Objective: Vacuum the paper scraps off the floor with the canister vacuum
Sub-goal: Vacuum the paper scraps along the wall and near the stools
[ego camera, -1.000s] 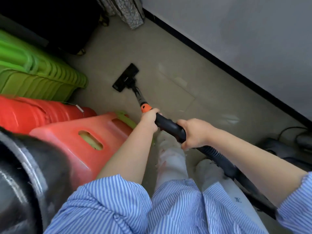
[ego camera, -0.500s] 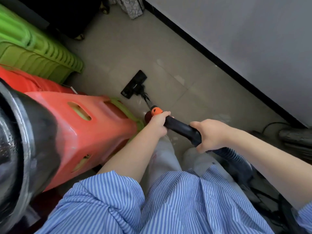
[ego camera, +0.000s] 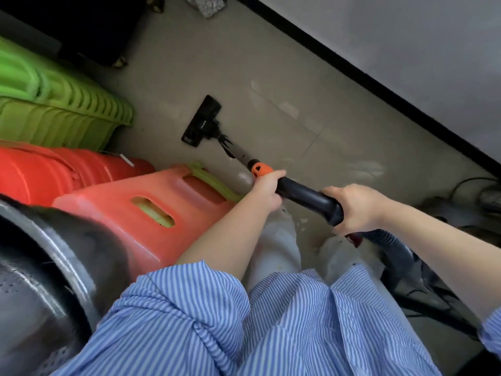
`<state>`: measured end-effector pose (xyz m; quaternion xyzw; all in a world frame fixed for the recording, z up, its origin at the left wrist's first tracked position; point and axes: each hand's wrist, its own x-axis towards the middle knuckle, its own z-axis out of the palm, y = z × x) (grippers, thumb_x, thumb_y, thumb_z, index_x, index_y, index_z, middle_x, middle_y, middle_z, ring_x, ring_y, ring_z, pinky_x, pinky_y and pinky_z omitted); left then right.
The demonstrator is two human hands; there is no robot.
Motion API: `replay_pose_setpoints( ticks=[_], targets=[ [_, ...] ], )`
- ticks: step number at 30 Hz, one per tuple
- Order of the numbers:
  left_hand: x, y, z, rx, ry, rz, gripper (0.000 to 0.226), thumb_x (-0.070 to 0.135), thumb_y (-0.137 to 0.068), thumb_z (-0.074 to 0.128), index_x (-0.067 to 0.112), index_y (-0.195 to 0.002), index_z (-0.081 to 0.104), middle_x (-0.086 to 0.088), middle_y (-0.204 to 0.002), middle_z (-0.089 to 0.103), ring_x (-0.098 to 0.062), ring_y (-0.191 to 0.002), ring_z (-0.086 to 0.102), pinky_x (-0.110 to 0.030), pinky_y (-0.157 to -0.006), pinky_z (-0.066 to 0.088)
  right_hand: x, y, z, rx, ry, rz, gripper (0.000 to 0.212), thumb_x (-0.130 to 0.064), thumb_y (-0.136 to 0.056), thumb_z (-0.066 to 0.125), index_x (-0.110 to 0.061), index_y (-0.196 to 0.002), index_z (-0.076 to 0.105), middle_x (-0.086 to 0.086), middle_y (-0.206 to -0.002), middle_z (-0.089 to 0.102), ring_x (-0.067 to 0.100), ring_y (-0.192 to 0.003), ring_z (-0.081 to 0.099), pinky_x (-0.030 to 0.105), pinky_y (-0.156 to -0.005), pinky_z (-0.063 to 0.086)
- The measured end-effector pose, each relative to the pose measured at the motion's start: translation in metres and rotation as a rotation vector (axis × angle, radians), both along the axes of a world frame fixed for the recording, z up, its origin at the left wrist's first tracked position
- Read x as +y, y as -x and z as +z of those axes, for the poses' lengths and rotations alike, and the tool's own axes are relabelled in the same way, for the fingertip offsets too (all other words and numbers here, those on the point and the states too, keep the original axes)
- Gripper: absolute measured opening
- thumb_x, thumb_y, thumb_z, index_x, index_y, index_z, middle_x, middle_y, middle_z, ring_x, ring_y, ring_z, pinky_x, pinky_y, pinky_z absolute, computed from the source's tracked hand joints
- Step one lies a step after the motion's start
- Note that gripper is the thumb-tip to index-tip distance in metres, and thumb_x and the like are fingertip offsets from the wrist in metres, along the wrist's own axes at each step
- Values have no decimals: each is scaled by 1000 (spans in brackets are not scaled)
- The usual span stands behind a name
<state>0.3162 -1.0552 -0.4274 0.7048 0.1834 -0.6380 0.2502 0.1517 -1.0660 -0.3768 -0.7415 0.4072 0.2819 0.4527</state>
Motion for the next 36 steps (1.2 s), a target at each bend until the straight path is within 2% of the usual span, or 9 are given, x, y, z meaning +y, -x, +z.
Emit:
replay_pose_setpoints(
  ticks=[4,8,19,21,25,28,30,32,36],
  targets=[
    [-20,-48,-15,-49,-9,-32,37,7,-94,53,2,-130,44,-10,-89,56,-24,-78,56,-36,-72,47,-6,-52,-23,-32,-35,-55,51,-25,-69,72,-15,-114,51,3,-86,61,23,-74,54,28,-59,38],
    [-55,-111,-44,-104,-27,-12,41,9,-94,54,1,-133,43,-18,-122,56,-33,-114,55,-41,-93,45,-41,-112,-58,-92,-82,-85,50,-22,-68,73,-16,-112,50,6,-92,64,27,-81,60,31,-62,44],
    [-144,-225,-82,-266,-23,-20,45,15,-94,52,2,-136,43,-16,-124,56,-29,-102,57,-38,-81,44,-133,-231,-108,-198,-34,-95,45,-22,-68,73,-15,-108,54,8,-95,63,29,-89,59,31,-65,43],
    [-149,-236,-82,-268,-8,-43,29,16,-95,53,2,-121,51,-14,-106,59,-25,-85,58,-37,-86,46,-136,-243,-109,-201,-31,-92,46,-22,-68,74,-16,-109,54,9,-98,63,30,-90,59,30,-65,42],
    [-140,-234,-77,-240,-36,-43,10,14,-96,52,4,-95,49,-7,-91,55,-22,-88,58,-35,-84,44,-125,-242,-108,-198,-12,-100,44,-23,-71,71,-16,-111,53,11,-101,64,32,-93,60,31,-65,42],
    [-129,-231,-72,-262,-28,-14,21,11,-98,48,5,-78,47,-7,-76,51,-16,-67,52,-31,-85,43,-110,-242,-102,-221,-38,-100,47,-24,-71,71,-15,-113,51,11,-101,64,32,-94,59,30,-63,38],
    [-118,-227,-65,-260,-6,-11,12,11,-98,47,0,-96,53,-10,-84,55,-21,-85,60,-34,-88,43,-103,-239,-93,-229,-50,-84,50,-24,-70,73,-13,-114,50,11,-101,63,32,-93,59,28,-62,34],
    [-107,-217,-57,-277,-4,-5,28,10,-98,47,1,-124,50,-15,-116,60,-25,-119,55,-35,-85,41,-96,-230,-83,-225,-47,-56,51,-24,-69,74,-12,-112,50,11,-99,63,31,-91,59,28,-61,34],
    [-79,-176,-34,-259,-14,8,16,11,-98,47,4,-111,52,-17,-137,50,-27,-119,53,-39,-86,41,-75,-192,-61,-193,-77,0,48,-23,-68,74,-13,-108,51,7,-88,61,28,-80,58,29,-62,40]
  ],
)
